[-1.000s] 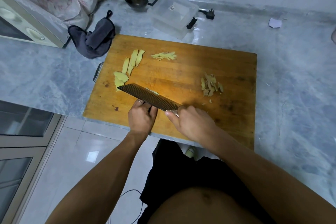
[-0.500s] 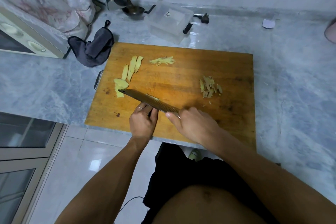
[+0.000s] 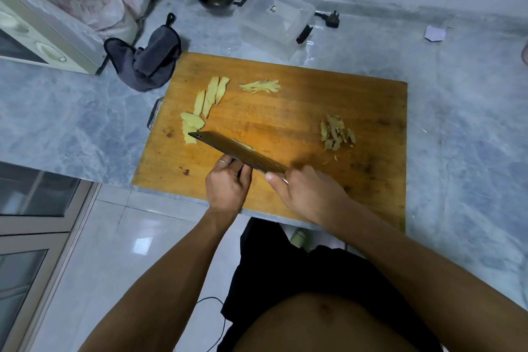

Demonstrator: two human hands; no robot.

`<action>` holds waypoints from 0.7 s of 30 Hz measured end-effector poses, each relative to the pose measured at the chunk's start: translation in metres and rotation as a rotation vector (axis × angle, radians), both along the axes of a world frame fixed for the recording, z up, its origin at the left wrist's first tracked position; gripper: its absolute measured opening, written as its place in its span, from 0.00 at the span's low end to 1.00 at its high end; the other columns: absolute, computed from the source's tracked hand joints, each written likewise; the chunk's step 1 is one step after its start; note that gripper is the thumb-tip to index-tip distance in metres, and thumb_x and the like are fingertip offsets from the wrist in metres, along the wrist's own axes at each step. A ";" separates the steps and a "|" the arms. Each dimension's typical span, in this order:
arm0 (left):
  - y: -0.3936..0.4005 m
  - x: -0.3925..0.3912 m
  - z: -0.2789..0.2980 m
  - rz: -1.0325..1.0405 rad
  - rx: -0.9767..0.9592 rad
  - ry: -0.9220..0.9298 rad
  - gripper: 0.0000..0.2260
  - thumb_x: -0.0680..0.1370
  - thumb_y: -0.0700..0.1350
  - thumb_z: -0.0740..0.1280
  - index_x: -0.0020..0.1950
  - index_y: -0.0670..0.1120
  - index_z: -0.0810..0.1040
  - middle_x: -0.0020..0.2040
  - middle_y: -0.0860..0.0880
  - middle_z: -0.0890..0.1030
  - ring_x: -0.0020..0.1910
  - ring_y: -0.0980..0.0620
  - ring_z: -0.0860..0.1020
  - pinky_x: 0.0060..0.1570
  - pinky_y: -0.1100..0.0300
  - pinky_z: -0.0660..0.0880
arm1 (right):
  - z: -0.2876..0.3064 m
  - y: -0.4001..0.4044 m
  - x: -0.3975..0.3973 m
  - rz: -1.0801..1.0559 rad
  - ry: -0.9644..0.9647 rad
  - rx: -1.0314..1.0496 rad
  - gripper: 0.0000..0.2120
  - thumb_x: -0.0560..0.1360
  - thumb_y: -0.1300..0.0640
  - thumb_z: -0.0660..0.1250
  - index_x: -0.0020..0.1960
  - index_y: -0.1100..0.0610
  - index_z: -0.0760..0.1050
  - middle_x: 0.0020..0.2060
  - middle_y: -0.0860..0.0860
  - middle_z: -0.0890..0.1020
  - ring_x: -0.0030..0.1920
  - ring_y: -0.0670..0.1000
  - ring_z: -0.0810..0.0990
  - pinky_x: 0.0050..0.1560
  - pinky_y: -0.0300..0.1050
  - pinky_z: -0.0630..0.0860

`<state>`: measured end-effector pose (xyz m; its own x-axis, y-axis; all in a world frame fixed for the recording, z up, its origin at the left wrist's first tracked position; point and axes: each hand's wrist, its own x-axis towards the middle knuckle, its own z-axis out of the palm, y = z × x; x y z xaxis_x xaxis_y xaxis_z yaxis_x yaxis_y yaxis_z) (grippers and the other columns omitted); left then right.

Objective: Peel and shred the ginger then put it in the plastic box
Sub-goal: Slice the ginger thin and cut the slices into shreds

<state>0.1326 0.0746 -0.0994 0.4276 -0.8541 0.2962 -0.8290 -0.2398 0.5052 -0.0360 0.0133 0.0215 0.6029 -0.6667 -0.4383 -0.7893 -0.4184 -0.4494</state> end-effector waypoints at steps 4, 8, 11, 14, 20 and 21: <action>0.000 -0.002 0.002 0.009 0.026 -0.009 0.14 0.76 0.48 0.62 0.42 0.42 0.85 0.47 0.42 0.84 0.37 0.41 0.80 0.30 0.59 0.72 | -0.005 0.001 0.009 0.007 0.026 -0.021 0.29 0.83 0.37 0.48 0.57 0.56 0.79 0.49 0.62 0.80 0.51 0.65 0.80 0.42 0.49 0.68; 0.000 -0.003 0.004 0.020 0.049 -0.015 0.15 0.75 0.48 0.60 0.43 0.42 0.84 0.49 0.40 0.84 0.35 0.37 0.80 0.29 0.56 0.73 | -0.005 0.004 0.007 0.018 0.011 -0.045 0.28 0.83 0.38 0.49 0.58 0.56 0.79 0.49 0.62 0.81 0.51 0.65 0.80 0.42 0.49 0.69; 0.000 -0.003 0.005 0.018 0.051 -0.006 0.09 0.76 0.44 0.65 0.45 0.43 0.85 0.54 0.43 0.84 0.40 0.41 0.80 0.30 0.57 0.73 | -0.003 0.000 0.004 0.017 -0.011 -0.038 0.29 0.83 0.37 0.47 0.52 0.56 0.78 0.48 0.61 0.81 0.50 0.64 0.80 0.41 0.48 0.68; 0.001 -0.001 0.003 0.015 0.053 -0.012 0.09 0.76 0.44 0.66 0.45 0.43 0.85 0.52 0.44 0.84 0.41 0.42 0.81 0.31 0.58 0.73 | 0.001 0.002 0.001 0.024 0.002 -0.037 0.28 0.83 0.36 0.46 0.47 0.56 0.75 0.48 0.61 0.80 0.50 0.64 0.80 0.41 0.48 0.67; 0.000 -0.002 0.003 0.014 0.025 -0.039 0.10 0.75 0.44 0.65 0.42 0.42 0.85 0.47 0.43 0.85 0.39 0.42 0.80 0.30 0.59 0.72 | 0.008 0.004 -0.002 0.009 -0.001 -0.002 0.25 0.83 0.37 0.47 0.41 0.53 0.70 0.41 0.58 0.75 0.49 0.64 0.79 0.41 0.47 0.66; 0.000 -0.002 0.002 0.012 0.012 -0.028 0.12 0.76 0.46 0.64 0.42 0.41 0.85 0.47 0.43 0.85 0.39 0.43 0.80 0.30 0.60 0.72 | 0.008 0.003 -0.001 0.008 -0.004 -0.002 0.25 0.83 0.36 0.47 0.41 0.53 0.70 0.42 0.58 0.76 0.50 0.64 0.79 0.41 0.48 0.66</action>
<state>0.1304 0.0742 -0.0969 0.4297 -0.8524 0.2980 -0.8396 -0.2557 0.4792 -0.0370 0.0164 0.0295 0.6102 -0.6624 -0.4346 -0.7839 -0.4255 -0.4522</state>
